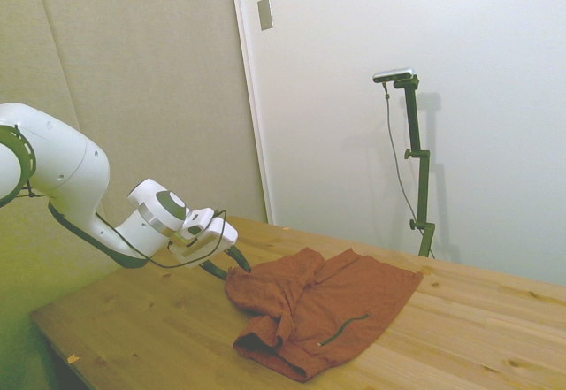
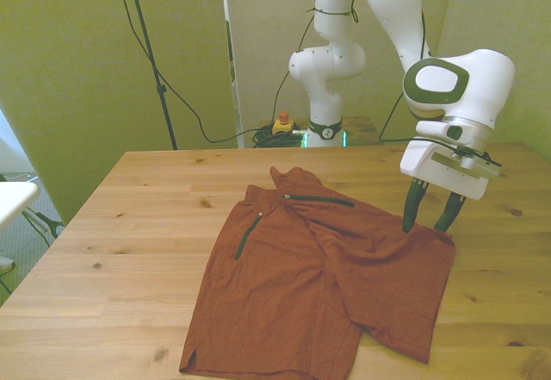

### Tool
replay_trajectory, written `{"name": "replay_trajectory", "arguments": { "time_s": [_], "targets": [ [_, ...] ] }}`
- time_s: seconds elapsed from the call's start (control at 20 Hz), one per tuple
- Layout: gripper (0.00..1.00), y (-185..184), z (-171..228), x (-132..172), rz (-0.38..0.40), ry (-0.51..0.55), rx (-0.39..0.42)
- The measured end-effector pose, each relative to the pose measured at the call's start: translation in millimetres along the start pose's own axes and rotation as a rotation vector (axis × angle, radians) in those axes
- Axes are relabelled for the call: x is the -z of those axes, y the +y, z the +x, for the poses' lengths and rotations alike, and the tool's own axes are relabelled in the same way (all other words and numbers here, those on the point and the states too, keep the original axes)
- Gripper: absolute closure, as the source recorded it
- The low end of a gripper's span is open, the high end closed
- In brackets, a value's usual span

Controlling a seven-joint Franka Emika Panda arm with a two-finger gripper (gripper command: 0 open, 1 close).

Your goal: Fold the shorts

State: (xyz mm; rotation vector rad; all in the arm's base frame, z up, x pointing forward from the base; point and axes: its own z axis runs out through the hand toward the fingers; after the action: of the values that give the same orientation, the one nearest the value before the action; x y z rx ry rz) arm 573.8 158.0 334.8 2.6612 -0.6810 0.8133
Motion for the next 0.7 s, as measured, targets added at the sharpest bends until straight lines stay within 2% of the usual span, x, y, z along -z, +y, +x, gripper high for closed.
{"name": "replay_trajectory", "arguments": {
  "time_s": [0.7],
  "targets": [
    [1.0, -3.3, -3.7, -9.5, -0.005, -0.007, 0.01]
  ]
}}
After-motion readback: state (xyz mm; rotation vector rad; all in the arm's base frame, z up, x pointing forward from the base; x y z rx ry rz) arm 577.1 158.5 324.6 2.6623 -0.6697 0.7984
